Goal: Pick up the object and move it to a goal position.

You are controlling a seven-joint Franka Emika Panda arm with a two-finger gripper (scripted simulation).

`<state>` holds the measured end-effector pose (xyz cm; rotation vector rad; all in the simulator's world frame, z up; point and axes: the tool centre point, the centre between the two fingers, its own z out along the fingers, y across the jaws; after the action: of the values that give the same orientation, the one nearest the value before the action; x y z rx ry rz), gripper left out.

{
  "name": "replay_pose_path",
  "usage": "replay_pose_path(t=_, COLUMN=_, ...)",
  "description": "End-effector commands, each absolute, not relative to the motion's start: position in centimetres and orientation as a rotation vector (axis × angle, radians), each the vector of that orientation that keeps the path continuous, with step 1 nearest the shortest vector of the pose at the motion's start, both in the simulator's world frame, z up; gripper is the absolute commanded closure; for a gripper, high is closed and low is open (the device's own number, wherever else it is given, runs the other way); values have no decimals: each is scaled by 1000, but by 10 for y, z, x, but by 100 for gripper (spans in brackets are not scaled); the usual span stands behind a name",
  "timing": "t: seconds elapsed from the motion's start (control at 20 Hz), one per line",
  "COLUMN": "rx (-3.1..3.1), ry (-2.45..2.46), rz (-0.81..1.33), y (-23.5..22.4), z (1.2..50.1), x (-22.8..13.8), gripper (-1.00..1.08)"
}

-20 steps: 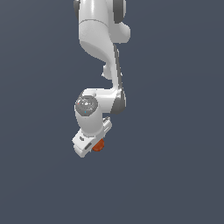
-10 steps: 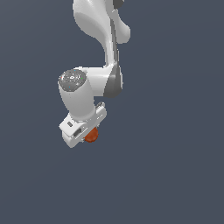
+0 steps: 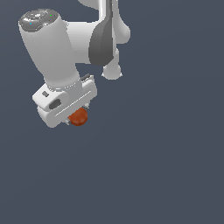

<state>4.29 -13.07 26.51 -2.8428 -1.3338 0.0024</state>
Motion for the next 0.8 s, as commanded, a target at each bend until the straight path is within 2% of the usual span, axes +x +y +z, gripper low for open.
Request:
replay_pose_path(t=0.0, rx=-2843, ry=-1335, rz=0, y=-138, z=295, x=39, gripper=108)
replay_pose_path(t=0.45, rx=-2843, ry=-1335, rz=-1, y=-165, z=391, x=28, gripper=108)
replay_pose_path(t=0.75, rx=-2844, ry=-1334, rz=0, y=-178, z=433, x=24, gripper=108)
